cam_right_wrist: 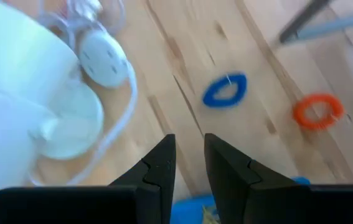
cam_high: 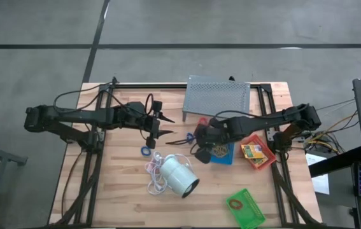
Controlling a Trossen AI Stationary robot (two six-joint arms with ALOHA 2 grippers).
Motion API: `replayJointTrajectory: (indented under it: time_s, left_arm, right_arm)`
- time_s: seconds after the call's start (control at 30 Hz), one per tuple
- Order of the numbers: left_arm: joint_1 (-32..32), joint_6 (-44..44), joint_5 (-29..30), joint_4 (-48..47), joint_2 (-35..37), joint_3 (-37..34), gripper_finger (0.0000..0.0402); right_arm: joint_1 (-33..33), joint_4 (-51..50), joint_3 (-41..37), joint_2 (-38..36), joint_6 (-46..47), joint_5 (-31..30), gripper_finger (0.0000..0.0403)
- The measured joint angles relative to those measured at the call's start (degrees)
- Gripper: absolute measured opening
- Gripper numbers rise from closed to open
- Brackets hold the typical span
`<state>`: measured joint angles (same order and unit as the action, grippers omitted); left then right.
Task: Pick & Place Office Desk Supplies
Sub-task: Put the orange spring keychain into the green bin
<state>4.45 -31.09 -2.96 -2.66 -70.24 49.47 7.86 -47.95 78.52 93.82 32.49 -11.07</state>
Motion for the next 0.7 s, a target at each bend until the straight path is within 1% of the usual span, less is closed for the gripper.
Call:
replayJointTrajectory:
  time_s: [0.23,0.43,0.7]
  left_arm:
    - [0.00,-0.07,0.00,-0.64,0.00,0.00,0.0184]
    - [0.00,-0.44,0.00,-1.55,0.00,0.00,0.0184]
    - [0.00,-0.44,0.00,-1.75,0.00,0.00,0.0184]
  right_arm:
    - [0.00,8.22,0.00,0.00,-0.15,-0.02,0.0082]
    - [0.00,12.98,0.00,0.00,-0.17,-0.05,0.0082]
    - [0.00,11.72,-0.02,0.00,0.31,-0.11,0.0082]
